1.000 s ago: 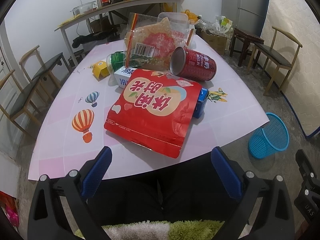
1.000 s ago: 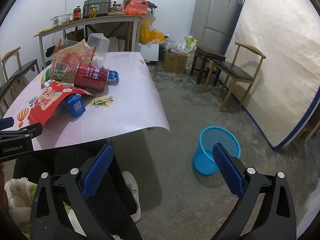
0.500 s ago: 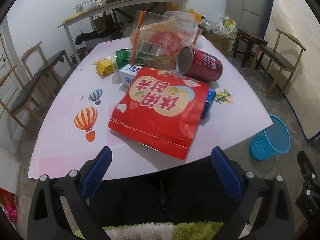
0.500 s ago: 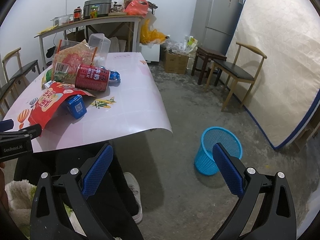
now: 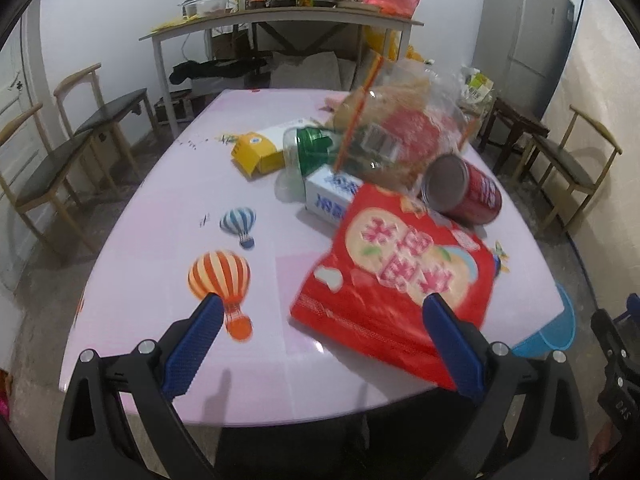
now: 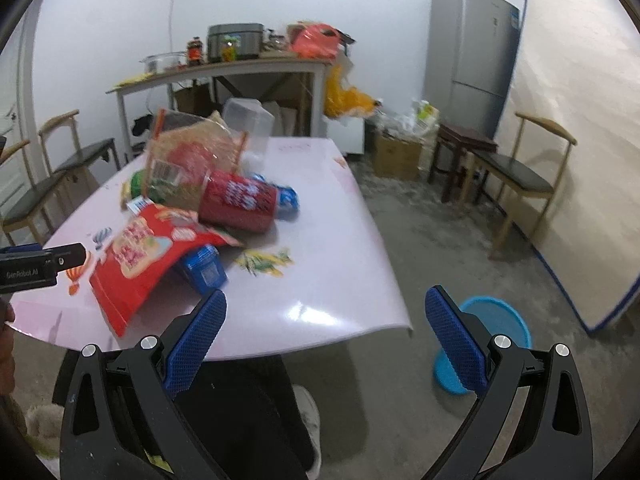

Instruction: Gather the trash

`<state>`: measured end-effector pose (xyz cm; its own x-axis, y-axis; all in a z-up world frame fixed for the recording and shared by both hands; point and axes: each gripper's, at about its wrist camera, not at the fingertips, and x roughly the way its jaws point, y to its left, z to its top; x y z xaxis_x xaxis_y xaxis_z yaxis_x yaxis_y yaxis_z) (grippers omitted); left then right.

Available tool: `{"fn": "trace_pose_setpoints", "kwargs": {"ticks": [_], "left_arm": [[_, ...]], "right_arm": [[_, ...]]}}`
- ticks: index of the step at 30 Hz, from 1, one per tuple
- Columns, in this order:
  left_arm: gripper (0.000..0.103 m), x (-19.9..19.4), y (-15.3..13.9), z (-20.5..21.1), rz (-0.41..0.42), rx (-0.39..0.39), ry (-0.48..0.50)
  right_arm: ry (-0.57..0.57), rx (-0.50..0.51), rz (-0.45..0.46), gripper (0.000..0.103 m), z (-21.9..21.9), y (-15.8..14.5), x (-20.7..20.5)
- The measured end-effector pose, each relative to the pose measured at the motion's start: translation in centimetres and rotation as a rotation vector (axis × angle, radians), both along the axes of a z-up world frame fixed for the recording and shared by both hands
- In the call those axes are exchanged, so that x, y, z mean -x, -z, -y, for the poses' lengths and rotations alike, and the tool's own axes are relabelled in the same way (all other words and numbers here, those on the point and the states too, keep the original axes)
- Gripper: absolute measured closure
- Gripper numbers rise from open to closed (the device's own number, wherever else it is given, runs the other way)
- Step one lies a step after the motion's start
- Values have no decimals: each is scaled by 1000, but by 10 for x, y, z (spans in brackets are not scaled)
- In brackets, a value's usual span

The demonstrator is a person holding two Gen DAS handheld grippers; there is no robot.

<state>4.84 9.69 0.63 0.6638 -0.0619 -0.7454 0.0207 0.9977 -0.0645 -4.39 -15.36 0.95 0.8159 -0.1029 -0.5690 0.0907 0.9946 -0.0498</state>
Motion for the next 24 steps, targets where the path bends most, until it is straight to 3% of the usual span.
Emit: {"fn": "trace_pose_setpoints", "kwargs": {"ticks": [5,13,18,24], "left_arm": [[6,-23,-14,-24,97,145,76],[6,-74,-41,-29,202,285,180],[7,-111,-47,-19,228,312,276],[23,-161,-44,-7,196,289,378]], "right_arm": [[-53,-29,21,7,-2,-6,-25],[-105,-123,21,7,3,-13,-72],[-120,-167,12,7,7,-12,-89],[-128,-213,-37,7,14,-1,-101]]}}
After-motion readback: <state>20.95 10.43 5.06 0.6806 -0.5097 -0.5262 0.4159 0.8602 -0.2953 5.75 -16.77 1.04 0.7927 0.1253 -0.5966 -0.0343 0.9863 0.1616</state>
